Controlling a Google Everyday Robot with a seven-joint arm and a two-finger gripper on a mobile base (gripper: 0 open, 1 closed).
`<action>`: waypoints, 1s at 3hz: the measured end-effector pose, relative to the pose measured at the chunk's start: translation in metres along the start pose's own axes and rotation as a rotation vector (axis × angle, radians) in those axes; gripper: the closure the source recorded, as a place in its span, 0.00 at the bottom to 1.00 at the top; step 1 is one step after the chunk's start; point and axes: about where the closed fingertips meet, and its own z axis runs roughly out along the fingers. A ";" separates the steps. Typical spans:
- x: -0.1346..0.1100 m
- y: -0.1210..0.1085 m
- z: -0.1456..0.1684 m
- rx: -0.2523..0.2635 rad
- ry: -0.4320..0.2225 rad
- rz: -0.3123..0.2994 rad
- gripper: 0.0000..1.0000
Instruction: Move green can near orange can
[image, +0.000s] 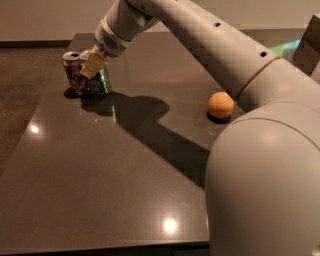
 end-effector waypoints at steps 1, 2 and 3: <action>0.001 0.002 0.007 -0.014 0.006 0.009 0.51; 0.008 0.002 0.013 -0.026 0.012 0.032 0.20; 0.020 -0.002 0.012 -0.029 0.010 0.063 0.00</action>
Offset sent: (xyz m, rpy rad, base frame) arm 0.0005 -0.0012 -0.0148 -0.0045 0.0508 -0.0166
